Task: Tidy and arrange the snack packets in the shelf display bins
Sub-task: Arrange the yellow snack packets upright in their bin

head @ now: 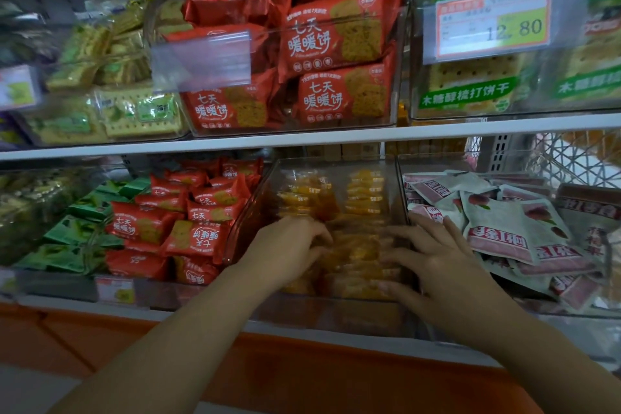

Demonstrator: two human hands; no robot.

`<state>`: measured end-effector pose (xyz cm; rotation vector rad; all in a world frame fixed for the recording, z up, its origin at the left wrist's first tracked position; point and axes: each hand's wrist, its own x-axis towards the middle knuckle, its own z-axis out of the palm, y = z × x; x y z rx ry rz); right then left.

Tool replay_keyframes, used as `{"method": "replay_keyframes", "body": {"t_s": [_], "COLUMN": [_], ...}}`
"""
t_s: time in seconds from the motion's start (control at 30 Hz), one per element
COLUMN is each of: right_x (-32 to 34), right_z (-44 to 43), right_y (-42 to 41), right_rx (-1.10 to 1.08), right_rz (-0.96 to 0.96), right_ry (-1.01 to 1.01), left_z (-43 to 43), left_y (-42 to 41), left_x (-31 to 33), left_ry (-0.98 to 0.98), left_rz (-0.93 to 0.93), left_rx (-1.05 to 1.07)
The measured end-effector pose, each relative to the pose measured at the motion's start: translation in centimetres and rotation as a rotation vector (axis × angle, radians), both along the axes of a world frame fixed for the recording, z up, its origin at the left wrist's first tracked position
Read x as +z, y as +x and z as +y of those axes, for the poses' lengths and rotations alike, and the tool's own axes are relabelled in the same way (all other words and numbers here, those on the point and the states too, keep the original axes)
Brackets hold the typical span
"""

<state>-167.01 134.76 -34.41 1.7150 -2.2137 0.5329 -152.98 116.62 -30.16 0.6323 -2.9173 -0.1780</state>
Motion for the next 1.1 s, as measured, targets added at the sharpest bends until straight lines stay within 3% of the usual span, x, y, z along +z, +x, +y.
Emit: {"method": "replay_keyframes", "body": {"t_s": [0.23,0.4,0.53,0.87,1.1], "right_x": [0.9,1.5,1.6,1.5,1.9], "right_z": [-0.3,0.2,0.3,0.0,0.1], "right_y": [0.2,0.6,0.7,0.4,0.7], "right_rx": [0.006,0.025,0.028,0.051,0.036], "right_rz": [-0.085,-0.134,-0.146,-0.138,-0.167], "right_ry": [0.133,0.204,0.216,0.212,0.228], "left_z": [-0.5,0.2,0.8,0.8,0.5], "left_y": [-2.3,-4.0,-6.0,-6.1,-6.3], "left_x": [0.7,1.1,0.8,-1.9,-1.1], "left_ry": [-0.014,0.011,0.121,0.424,0.392], "left_rz": [-0.204,-0.192,-0.125,0.278,-0.005], "left_rx": [-0.065,-0.036,0.021,0.039,-0.047]}}
